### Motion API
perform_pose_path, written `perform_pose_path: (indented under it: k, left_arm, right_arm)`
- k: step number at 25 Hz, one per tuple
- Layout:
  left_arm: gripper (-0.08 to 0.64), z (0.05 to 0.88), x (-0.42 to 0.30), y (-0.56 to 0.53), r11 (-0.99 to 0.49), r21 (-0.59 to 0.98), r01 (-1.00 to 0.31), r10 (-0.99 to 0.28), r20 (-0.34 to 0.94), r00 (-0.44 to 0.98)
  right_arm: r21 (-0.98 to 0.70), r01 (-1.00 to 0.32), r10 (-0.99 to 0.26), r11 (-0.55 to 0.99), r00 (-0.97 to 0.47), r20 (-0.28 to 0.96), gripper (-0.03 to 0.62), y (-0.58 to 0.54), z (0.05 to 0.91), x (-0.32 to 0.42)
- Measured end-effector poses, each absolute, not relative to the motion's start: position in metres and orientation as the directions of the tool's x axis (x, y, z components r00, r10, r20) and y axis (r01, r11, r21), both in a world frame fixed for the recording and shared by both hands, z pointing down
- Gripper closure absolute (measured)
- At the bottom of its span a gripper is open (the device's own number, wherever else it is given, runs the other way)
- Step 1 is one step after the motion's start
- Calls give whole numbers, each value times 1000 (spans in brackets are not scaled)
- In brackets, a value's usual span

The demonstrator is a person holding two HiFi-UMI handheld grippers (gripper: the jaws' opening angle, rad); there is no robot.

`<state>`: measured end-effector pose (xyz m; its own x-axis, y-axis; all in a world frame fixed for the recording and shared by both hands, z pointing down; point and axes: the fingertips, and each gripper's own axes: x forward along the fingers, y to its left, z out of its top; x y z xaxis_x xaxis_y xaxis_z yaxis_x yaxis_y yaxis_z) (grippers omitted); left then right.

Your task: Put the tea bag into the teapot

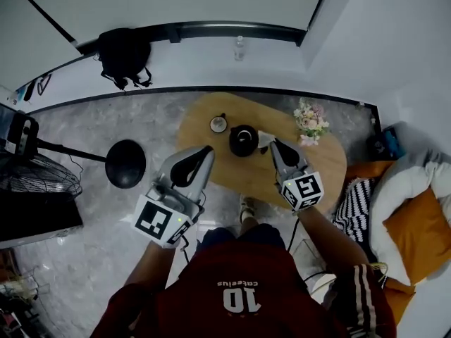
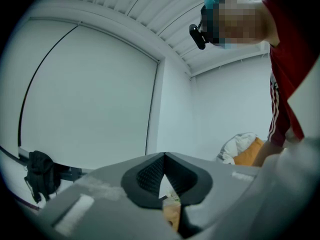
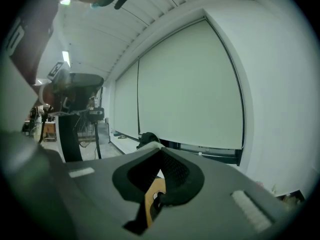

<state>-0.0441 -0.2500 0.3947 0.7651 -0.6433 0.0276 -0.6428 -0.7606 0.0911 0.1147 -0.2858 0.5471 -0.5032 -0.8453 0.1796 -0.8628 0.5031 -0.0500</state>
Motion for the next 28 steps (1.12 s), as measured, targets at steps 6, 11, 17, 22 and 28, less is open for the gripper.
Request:
perform_pose_path:
  k: [6, 11, 17, 22, 28]
  left_arm:
    - [558, 406, -38, -263, -748, 106, -656, -653, 64, 755]
    - [558, 420, -42, -275, -740, 106, -665, -660, 78, 747]
    - [558, 435, -37, -283, -707, 162, -688, -680, 110, 725]
    - [558, 446, -37, -288, -697, 163, -698, -688, 124, 715]
    - [558, 456, -43, -291, -669, 176, -722, -707, 147, 692]
  right_arm:
    - [-30, -849, -816, 528, -517, 258, 592, -310, 605, 108]
    - [-47, -852, -809, 521, -510, 290, 592, -328, 641, 105]
    - [-48, -850, -785, 525, -505, 359, 592, -340, 692, 98]
    - [-38, -842, -761, 538, -504, 409, 591, -354, 724, 94]
    - [-27, -833, -745, 553, -509, 430, 592, -363, 744, 93]
